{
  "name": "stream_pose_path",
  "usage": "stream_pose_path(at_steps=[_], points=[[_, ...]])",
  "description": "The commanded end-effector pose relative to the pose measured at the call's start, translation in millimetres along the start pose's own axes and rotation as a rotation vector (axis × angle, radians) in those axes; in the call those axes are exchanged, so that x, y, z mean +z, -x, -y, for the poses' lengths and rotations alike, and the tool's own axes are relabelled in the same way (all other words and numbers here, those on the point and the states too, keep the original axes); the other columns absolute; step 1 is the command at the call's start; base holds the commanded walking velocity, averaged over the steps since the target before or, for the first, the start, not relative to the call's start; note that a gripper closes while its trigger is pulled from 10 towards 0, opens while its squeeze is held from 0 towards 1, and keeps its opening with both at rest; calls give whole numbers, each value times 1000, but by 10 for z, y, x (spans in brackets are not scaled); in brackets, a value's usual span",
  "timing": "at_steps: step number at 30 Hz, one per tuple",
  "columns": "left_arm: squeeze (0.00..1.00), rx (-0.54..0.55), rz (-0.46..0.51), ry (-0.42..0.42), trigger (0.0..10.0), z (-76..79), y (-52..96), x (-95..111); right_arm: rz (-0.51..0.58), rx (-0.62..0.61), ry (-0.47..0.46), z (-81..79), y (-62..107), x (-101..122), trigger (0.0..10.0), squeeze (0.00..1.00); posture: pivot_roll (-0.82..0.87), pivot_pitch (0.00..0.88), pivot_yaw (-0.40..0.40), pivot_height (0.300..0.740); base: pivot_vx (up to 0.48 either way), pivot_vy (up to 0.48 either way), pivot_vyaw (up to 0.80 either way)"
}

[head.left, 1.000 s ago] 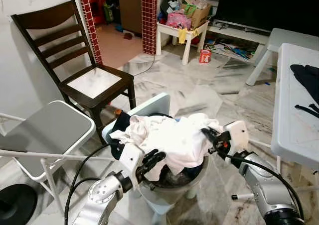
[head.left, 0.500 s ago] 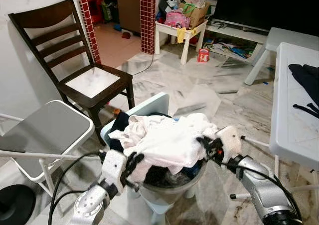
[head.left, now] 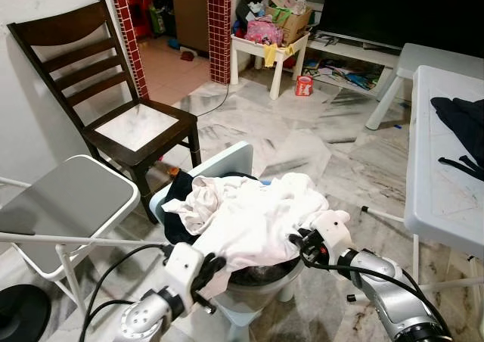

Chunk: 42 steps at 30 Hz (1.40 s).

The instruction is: Hang hanger

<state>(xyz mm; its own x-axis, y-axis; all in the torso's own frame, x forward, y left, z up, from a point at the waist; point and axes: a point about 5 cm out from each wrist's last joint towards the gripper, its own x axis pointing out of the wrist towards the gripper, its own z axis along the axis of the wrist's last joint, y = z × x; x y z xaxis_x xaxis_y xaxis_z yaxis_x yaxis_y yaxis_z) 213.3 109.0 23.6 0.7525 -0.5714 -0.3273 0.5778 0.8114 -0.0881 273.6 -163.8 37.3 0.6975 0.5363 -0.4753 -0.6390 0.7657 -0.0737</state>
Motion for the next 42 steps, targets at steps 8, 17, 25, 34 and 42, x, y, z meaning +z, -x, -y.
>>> stream_pose_path(at_steps=[8, 17, 25, 34, 42], points=[[0, 27, -22, -18, 2235, 149, -35, 146, 70, -53, 2, 201, 11, 214, 10000, 1000, -19, 0, -36, 740, 0, 0, 0], [1000, 57, -217, -64, 10000, 1, 215, -297, 72, -48, -3, 131, -23, 190, 10000, 1000, -21, 0, -34, 740, 0, 0, 0], [1000, 10, -314, -135, 10000, -199, 452, -527, 76, -57, 1, 152, -51, 213, 10000, 1000, -14, 0, -38, 740, 0, 0, 0], [1000, -44, -152, -273, 10000, -499, 342, -72, 86, -53, 4, 126, -76, 231, 10000, 1000, -15, 0, -40, 740, 0, 0, 0], [1000, 303, 192, -220, 10000, -960, 301, 548, 113, -81, -6, 116, -118, 273, 10000, 1000, -10, 3, -46, 740, 0, 0, 0]])
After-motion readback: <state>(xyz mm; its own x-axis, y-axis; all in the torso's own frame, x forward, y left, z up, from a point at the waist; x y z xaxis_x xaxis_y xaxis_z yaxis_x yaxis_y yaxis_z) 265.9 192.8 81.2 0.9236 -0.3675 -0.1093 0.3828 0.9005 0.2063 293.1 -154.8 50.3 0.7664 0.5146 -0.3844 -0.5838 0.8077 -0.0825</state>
